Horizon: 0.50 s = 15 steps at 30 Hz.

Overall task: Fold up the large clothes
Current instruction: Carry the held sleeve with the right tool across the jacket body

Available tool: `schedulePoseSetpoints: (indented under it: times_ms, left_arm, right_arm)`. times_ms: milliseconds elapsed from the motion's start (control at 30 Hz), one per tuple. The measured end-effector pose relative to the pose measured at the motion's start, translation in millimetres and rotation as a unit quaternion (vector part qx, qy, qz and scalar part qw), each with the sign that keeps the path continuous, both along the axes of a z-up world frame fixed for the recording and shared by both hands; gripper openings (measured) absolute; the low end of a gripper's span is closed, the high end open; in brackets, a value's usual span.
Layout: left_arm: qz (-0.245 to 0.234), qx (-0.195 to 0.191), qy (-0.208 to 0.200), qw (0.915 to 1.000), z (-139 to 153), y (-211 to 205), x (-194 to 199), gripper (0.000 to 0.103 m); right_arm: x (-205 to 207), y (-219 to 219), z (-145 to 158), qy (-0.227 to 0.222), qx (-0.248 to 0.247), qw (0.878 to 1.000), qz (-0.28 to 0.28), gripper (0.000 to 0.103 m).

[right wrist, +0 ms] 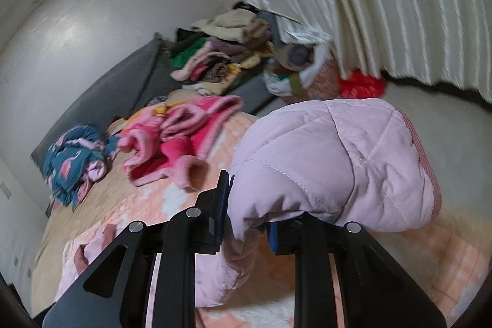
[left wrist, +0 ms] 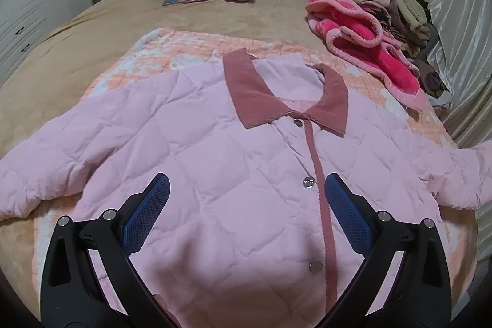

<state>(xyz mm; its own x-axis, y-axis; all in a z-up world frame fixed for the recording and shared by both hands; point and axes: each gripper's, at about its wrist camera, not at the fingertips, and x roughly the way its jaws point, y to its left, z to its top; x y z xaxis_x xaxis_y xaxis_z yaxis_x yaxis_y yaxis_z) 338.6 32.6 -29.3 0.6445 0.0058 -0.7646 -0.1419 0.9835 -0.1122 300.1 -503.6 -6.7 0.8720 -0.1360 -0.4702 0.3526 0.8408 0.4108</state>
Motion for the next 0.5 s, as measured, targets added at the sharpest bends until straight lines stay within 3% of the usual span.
schedulePoseSetpoints:
  times_ms: [500]
  left_arm:
    - [0.024, -0.024, -0.016, 0.9993, 10.7, 36.5, -16.7, 0.094]
  right_arm:
    - [14.0, 94.3, 64.6, -0.05, -0.084, 0.988, 0.116, 0.02]
